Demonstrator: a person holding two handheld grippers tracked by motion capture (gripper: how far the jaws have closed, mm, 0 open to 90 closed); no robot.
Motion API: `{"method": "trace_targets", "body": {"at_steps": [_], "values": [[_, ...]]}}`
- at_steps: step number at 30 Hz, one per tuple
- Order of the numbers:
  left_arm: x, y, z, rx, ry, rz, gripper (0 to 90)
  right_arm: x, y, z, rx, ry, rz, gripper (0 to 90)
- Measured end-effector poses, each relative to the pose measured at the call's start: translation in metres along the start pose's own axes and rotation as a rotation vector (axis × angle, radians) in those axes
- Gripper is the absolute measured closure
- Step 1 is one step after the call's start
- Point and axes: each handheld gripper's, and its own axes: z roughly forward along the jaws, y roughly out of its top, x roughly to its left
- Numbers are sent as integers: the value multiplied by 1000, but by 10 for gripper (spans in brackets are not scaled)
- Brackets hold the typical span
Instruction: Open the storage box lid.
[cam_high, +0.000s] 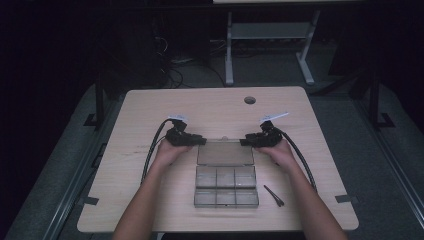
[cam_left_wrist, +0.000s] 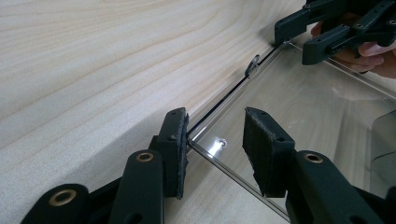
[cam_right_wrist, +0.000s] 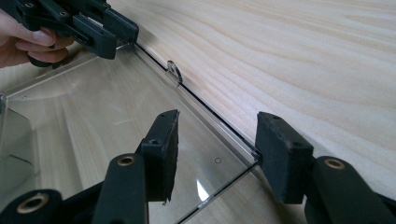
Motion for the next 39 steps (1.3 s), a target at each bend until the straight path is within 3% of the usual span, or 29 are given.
{"method": "trace_targets", "body": {"at_steps": [17,31,39], "values": [[-2,0,3,19,22,27,589,3,-1,1,12,-23,-20,484],[-6,4,-10,-4,40,24,466,7,4,-7,-11,-36,-35,453],[-19,9,-21,20,73,64,393,17,8,-21,-27,-54,-45,445]]}}
